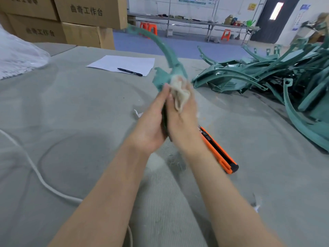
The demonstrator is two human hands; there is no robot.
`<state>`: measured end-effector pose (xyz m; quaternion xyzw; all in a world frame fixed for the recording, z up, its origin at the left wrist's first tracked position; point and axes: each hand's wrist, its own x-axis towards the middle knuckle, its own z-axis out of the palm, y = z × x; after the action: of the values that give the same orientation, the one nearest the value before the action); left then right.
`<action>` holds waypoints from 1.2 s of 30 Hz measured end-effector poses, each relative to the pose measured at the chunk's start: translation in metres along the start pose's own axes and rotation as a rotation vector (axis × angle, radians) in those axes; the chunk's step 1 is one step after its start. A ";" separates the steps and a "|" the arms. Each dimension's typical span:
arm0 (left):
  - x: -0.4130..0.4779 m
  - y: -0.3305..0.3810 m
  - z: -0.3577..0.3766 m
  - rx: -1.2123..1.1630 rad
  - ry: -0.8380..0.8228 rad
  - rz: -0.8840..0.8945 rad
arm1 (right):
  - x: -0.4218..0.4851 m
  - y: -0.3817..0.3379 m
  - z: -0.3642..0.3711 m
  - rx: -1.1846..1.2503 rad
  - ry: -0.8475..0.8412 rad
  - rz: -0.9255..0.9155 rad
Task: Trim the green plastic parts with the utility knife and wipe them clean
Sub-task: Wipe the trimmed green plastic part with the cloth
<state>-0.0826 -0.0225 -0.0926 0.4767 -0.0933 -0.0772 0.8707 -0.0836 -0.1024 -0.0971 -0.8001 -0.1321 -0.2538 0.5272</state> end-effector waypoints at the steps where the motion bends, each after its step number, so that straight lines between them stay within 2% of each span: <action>1: -0.002 0.002 -0.002 -0.048 0.006 0.024 | -0.008 -0.005 0.012 0.012 -0.132 -0.041; 3: -0.006 0.005 -0.015 -0.168 0.067 0.133 | -0.025 -0.011 0.030 -0.088 -0.316 -0.119; 5: -0.009 0.009 -0.025 -0.238 0.113 0.183 | -0.032 -0.011 0.037 -0.132 -0.354 -0.183; 8: -0.002 0.010 -0.019 -0.263 0.039 0.056 | -0.016 -0.001 0.030 -0.301 -0.242 -0.205; 10: 0.002 0.004 -0.008 -0.206 0.022 -0.009 | 0.002 0.015 0.016 -0.396 -0.136 -0.107; 14: 0.004 -0.009 0.003 -0.094 0.018 -0.096 | 0.007 0.036 0.005 -0.339 -0.075 0.037; 18: 0.005 -0.007 0.000 0.000 0.086 -0.045 | 0.012 0.042 0.003 -0.291 0.005 -0.022; 20: 0.003 -0.003 -0.002 0.080 0.105 -0.004 | 0.013 0.045 -0.008 -0.204 0.077 0.000; 22: 0.002 0.003 -0.007 0.053 0.123 0.033 | 0.013 0.047 -0.023 -0.055 0.220 0.146; 25: 0.000 0.015 -0.018 -0.162 0.097 0.054 | 0.022 0.041 -0.043 0.444 0.403 0.477; 27: -0.001 0.016 -0.019 -0.252 0.031 0.063 | 0.025 0.030 -0.049 0.891 0.321 0.623; 29: -0.001 0.011 -0.013 -0.236 -0.015 0.030 | 0.021 0.018 -0.040 1.051 0.120 0.638; 32: -0.001 0.001 -0.009 -0.224 -0.052 -0.056 | 0.010 0.008 -0.017 0.854 -0.069 0.572; 35: 0.000 0.002 -0.011 -0.261 -0.009 -0.111 | 0.010 0.012 -0.014 0.242 -0.135 0.358; 36: 0.001 0.001 -0.010 -0.222 0.036 -0.118 | 0.011 0.016 -0.016 0.163 -0.104 0.342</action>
<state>-0.0791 -0.0143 -0.0966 0.3832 -0.0405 -0.1296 0.9136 -0.0708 -0.1242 -0.0979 -0.7776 -0.0414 -0.1072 0.6182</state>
